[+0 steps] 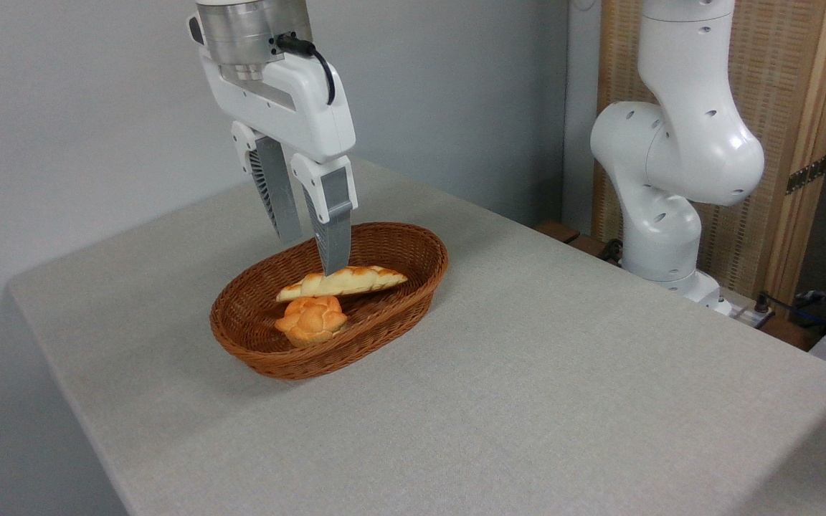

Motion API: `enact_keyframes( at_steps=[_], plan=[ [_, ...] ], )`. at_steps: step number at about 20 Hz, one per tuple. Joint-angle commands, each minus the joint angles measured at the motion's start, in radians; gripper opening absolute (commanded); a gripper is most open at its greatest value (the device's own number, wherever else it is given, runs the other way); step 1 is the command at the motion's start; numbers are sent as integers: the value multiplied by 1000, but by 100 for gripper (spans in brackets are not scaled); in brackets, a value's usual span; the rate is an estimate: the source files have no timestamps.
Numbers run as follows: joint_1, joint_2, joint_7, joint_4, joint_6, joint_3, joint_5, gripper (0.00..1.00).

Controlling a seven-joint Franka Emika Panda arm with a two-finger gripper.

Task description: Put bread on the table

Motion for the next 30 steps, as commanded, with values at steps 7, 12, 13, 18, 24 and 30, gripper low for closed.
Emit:
enact_keyframes(
  at_steps=[7,12,13,18,24,30],
  plan=[
    [-5,6,-22,14,-28,0,3,100],
    [-5,-14,-20,-26,-15,-26,3,100],
    [-5,-20,-20,-39,-11,-40,3,100],
    [-5,-91,-32,-208,107,-118,-21,100],
    [-5,-157,-22,-398,173,-255,-67,100],
    [-5,-156,-17,-518,317,-325,-58,100]
  ],
)
